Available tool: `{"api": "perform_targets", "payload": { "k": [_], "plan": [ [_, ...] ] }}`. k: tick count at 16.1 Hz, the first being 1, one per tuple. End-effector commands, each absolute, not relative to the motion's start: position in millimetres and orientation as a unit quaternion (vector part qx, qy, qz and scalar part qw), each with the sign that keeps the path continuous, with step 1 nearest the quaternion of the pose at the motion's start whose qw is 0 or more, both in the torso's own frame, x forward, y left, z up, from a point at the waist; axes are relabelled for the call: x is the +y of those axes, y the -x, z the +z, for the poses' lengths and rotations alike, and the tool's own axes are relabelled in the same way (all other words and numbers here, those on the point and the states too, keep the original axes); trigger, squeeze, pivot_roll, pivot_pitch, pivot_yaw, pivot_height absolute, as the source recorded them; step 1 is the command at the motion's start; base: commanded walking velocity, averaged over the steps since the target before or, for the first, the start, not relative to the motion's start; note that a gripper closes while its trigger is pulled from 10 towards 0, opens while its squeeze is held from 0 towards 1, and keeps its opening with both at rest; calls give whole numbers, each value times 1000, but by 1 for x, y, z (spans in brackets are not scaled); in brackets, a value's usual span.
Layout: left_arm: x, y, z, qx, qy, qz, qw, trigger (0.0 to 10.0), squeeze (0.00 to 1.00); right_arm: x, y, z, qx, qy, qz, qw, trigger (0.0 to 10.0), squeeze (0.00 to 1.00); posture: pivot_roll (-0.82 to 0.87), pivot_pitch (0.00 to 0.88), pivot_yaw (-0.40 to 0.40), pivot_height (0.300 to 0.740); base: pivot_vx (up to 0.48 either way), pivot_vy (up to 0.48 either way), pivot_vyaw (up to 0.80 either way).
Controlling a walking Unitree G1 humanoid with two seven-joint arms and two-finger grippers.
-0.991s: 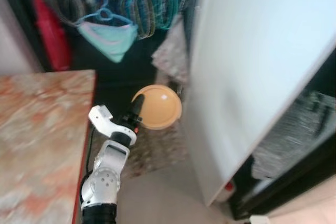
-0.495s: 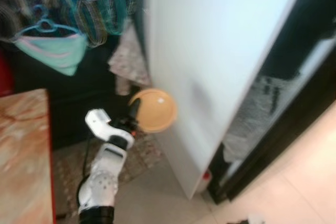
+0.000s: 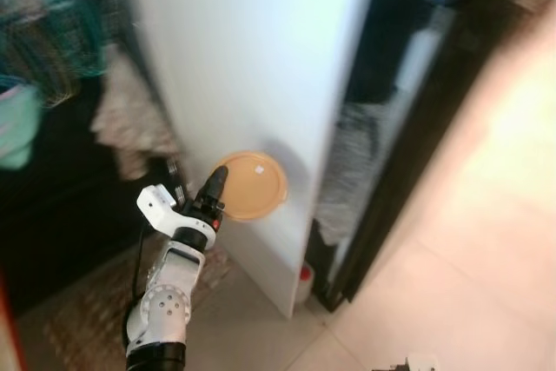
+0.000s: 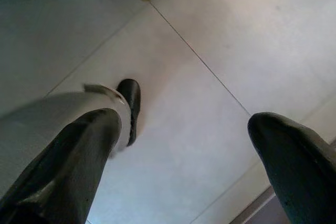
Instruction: Restocking fridge
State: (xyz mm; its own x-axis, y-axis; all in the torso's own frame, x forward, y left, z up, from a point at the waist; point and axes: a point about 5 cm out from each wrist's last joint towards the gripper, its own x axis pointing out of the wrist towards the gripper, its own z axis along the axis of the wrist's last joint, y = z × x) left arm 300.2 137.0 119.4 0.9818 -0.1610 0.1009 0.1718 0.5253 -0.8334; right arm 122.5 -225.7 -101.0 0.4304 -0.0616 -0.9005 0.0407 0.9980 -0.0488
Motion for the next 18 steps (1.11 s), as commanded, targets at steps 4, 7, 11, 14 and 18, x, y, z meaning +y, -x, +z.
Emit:
{"api": "perform_targets", "payload": {
  "k": [4,7,11,14,18],
  "plan": [
    [155,-305,103,24,445,-16,895,10000,0,-225,-124,-100,529,7,-32,848,10000,0,35,0,10,740,0,0,-378],
    [192,-303,57,118,363,103,919,10000,0,-223,-124,-101,526,1,-35,850,10000,0,29,0,24,740,0,0,0],
    [205,-290,9,223,285,118,925,10000,0,-220,-123,-102,526,-8,-44,849,10000,0,22,0,45,740,0,0,0],
    [205,-267,-25,310,251,138,907,10000,0,-218,-125,-102,523,-11,-46,851,10000,0,-5,0,50,740,0,0,0],
    [202,-221,-62,400,237,182,866,10000,0,-224,-131,-99,511,-17,-71,857,10000,0,-55,0,64,740,0,0,0]
  ]
}}
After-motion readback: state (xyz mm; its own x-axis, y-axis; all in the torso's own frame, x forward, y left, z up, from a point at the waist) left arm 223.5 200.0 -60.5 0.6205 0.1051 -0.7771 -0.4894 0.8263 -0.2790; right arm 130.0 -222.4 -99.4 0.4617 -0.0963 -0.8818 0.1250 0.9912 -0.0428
